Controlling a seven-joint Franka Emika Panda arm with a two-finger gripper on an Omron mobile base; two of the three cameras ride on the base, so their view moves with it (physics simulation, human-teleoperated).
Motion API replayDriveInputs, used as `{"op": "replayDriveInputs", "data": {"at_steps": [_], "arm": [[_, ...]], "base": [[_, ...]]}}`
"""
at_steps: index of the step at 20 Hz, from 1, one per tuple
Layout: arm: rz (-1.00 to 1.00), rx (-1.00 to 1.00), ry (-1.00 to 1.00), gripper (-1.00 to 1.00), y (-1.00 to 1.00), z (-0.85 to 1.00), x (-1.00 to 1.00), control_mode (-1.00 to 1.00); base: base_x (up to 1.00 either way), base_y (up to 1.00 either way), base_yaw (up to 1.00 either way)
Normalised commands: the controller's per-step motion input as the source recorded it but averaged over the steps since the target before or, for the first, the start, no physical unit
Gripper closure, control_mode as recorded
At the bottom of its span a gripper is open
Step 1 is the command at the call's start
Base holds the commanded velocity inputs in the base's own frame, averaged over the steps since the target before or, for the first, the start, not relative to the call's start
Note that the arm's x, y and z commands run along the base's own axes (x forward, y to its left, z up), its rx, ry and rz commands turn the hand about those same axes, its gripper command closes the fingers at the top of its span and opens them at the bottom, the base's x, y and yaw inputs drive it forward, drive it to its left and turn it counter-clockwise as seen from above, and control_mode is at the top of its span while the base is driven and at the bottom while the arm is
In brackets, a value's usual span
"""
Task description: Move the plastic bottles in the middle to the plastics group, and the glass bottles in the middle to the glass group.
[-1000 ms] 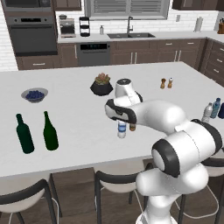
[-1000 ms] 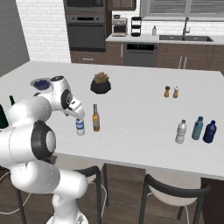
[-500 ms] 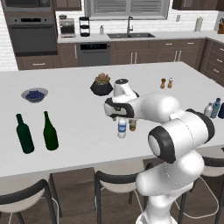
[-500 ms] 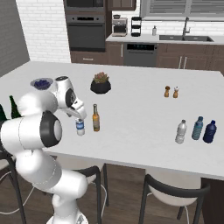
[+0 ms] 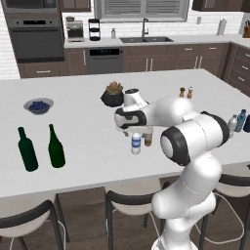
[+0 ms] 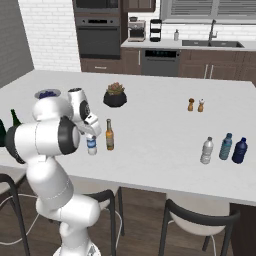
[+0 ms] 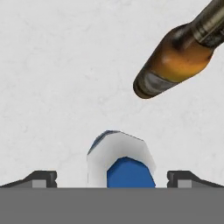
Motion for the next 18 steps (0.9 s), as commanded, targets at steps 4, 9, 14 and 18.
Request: {"op": "replayDriveInputs", "data": {"at_steps": [4, 9, 14, 18], "arm": [[0.0, -0.04, 0.0, -1.0, 0.0, -0.2, 0.11, -1.0], [-0.01, -0.05, 0.0, -1.0, -0.02, -0.18, 0.03, -1.0], [-0.05, -0.06, 0.0, -1.0, -0.09, -0.23, 0.0, -1.0], [-0.06, -0.04, 0.0, -1.0, -0.1, -0.21, 0.0, -1.0]], "base": [[0.0, 0.0, 0.0], [0.0, 0.0, 0.0], [0.0, 0.0, 0.0], [0.0, 0.0, 0.0]]}}
